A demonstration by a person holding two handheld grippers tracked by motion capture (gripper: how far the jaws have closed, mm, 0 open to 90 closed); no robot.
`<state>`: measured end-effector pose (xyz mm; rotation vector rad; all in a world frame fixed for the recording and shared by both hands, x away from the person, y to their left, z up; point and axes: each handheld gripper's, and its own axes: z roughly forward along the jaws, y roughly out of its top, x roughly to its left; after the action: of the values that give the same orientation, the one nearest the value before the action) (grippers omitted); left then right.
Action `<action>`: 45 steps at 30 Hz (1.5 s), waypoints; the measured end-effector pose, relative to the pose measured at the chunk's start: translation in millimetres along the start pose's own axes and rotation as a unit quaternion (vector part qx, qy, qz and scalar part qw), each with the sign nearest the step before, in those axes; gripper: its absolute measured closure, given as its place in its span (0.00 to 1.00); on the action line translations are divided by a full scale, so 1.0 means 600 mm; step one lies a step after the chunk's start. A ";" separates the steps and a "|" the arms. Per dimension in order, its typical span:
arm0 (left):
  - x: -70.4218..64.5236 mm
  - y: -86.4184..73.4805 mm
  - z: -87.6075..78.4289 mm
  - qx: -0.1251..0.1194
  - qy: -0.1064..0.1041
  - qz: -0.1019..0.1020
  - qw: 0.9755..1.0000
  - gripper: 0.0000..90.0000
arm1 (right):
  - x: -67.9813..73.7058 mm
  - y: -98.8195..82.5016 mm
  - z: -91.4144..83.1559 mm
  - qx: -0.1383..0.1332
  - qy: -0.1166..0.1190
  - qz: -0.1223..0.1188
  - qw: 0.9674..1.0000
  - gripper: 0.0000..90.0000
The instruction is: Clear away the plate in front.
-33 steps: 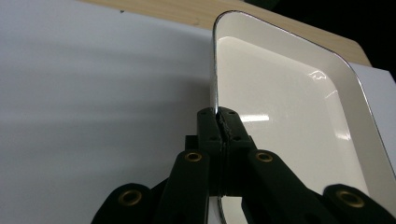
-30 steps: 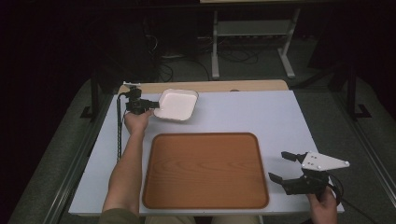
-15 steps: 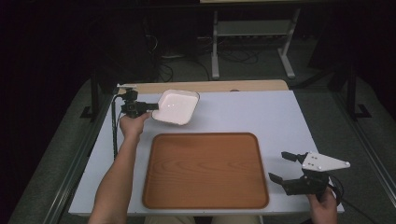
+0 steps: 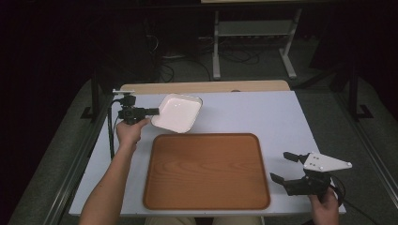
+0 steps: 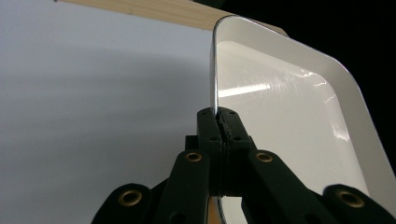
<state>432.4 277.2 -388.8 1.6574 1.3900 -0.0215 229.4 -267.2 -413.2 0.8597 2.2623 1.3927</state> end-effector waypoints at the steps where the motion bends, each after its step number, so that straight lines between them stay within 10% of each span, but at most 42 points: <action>1: -0.003 -0.003 -0.002 0.001 -0.004 0.001 1.000 0.99 | 0.000 0.000 0.000 0.000 0.000 0.000 1.000 0.14; 45: -0.092 -0.134 0.019 0.058 -0.038 0.042 0.997 0.99 | 0.004 0.001 0.001 0.004 0.005 -0.007 1.000 0.14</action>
<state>356.2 221.0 -415.2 1.7920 1.2810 -0.1172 228.1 -264.9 -413.0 0.8395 2.2794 1.3859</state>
